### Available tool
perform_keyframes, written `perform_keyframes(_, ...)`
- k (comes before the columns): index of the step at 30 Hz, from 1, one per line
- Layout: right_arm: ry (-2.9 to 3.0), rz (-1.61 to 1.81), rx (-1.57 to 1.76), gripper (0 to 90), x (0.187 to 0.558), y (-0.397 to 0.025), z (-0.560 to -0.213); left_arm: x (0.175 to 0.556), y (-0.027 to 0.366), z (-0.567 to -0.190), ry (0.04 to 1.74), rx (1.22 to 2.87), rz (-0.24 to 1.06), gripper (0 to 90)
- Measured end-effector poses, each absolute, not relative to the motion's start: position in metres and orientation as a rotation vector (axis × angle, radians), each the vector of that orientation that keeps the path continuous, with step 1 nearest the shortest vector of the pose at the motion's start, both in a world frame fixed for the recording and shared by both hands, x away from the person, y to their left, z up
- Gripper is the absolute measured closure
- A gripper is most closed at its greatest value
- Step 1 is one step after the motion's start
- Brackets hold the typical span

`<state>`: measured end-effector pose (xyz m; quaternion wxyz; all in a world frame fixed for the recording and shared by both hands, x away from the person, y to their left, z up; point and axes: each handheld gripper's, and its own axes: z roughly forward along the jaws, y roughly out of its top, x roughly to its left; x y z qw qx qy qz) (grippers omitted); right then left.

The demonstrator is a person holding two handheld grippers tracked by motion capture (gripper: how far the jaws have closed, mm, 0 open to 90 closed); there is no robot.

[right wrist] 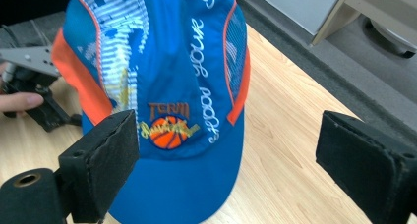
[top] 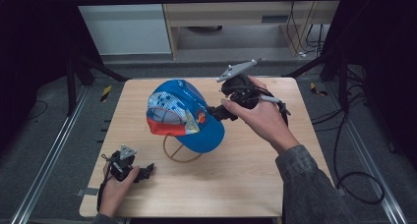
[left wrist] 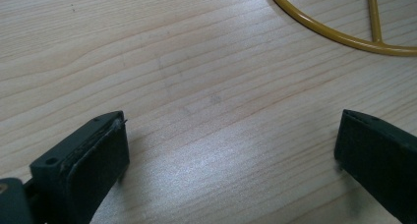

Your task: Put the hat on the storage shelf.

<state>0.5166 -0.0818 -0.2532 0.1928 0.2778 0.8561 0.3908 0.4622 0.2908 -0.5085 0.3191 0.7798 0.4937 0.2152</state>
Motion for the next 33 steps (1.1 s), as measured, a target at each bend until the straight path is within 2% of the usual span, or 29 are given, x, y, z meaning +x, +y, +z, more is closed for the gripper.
perform_keyframes(33, 2.289, 1.148, 0.960, 9.4, 0.502, -0.153, -0.302, 0.462, 0.291, -0.509, 1.296, 2.052, 0.565, 0.0)
